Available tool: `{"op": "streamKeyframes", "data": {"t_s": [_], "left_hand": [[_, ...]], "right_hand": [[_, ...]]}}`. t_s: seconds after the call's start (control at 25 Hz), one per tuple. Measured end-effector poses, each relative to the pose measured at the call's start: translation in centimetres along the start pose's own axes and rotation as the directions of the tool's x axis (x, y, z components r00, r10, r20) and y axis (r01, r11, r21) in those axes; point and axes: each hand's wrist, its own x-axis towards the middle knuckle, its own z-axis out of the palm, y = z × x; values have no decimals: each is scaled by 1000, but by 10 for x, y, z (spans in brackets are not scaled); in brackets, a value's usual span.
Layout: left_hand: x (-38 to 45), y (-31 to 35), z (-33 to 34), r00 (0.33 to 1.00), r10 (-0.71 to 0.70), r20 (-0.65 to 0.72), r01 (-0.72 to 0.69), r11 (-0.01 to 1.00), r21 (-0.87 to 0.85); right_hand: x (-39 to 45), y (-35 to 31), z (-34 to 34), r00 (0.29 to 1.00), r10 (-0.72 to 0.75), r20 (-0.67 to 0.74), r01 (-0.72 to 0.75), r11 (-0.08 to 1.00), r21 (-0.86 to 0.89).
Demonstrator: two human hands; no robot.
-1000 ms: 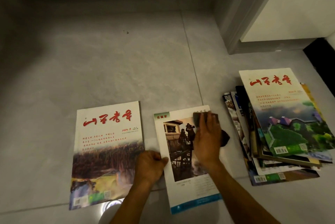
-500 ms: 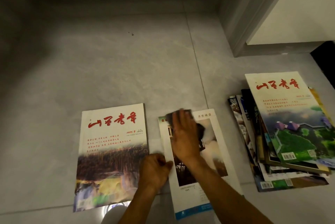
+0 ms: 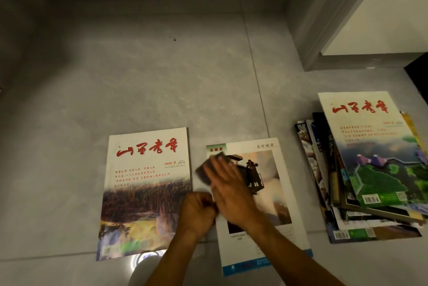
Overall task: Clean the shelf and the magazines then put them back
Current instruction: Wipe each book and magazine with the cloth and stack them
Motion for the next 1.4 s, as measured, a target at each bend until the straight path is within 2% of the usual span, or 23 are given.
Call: {"op": "streamKeyframes", "data": {"t_s": [0.04, 0.08, 0.12, 0.16, 0.24, 0.28, 0.36, 0.48, 0.6, 0.68, 0.72, 0.76, 0.84, 0.88, 0.92, 0.96, 1.04, 1.12, 1.16, 1.24, 1.4], "left_hand": [[-2, 2, -3, 1000, 13, 24, -13, 1000, -13], [-4, 6, -6, 999, -1, 52, 4, 999, -47], [-4, 12, -8, 997, -30, 73, 35, 996, -80], [-5, 16, -9, 995, -57, 79, 66, 992, -106], [-4, 20, -8, 994, -82, 73, 90, 989, -114], [-4, 21, -7, 995, -84, 62, 90, 990, -109], [-7, 19, -4, 997, -78, 27, 80, 993, -87], [-8, 19, -4, 999, -32, 23, 33, 997, -74], [-5, 13, -3, 999, -46, 20, 48, 994, -97], [-6, 9, -1, 999, -41, 28, 43, 996, -77], [-6, 8, 0, 999, -37, 38, 39, 997, -61], [-7, 10, 0, 998, -34, 48, 36, 998, -46], [-7, 12, -2, 998, -36, 58, 39, 998, -49], [-7, 12, -3, 997, -45, 58, 48, 997, -64], [-9, 12, -4, 997, -50, 51, 53, 996, -74], [-10, 12, -4, 998, -46, 45, 49, 996, -69], [-9, 12, -4, 998, -31, 59, 33, 999, -35], [-6, 14, -4, 995, -31, 99, 33, 999, -12], [-4, 15, -4, 992, -30, 123, 32, 999, -8], [-2, 16, -6, 990, -23, 139, 23, 1000, 7], [-7, 15, -2, 994, -12, 105, 14, 1000, -23]], "right_hand": [[-11, 6, -5, 991, -118, 56, 119, 992, -30], [-15, 23, -14, 986, -153, 59, 156, 987, -49], [-16, 42, -22, 994, -93, 55, 96, 993, -63], [-15, 56, -27, 998, 53, 13, -52, 996, -68], [-8, 62, -29, 923, 369, -113, -374, 927, -29], [-4, 55, -22, 900, 406, -161, -415, 910, -24], [-13, 33, -5, 936, 300, -187, -319, 944, -81], [-70, 21, 10, 998, -26, -56, 12, 972, -234], [-149, 9, 24, 943, -276, 186, 327, 871, -366], [-160, 13, 14, 882, -367, 295, 455, 826, -332], [-149, 19, 6, 874, -383, 298, 468, 830, -304], [-129, 27, -1, 905, -350, 242, 411, 867, -281], [-82, 45, -15, 995, -82, 60, 92, 975, -202], [-66, 48, -18, 998, 65, 25, -60, 983, -171], [-62, 46, -14, 992, 125, 24, -120, 979, -168], [-71, 41, -7, 994, 97, 55, -84, 975, -203], [-106, 25, 0, 979, -103, 176, 149, 950, -275], [-133, 30, -13, 915, -243, 323, 336, 901, -275], [-127, 37, -25, 888, -260, 380, 367, 897, -245], [-91, 48, -39, 886, -273, 375, 359, 915, -183], [7, 64, -43, 955, -138, 262, 149, 989, -22]]}}
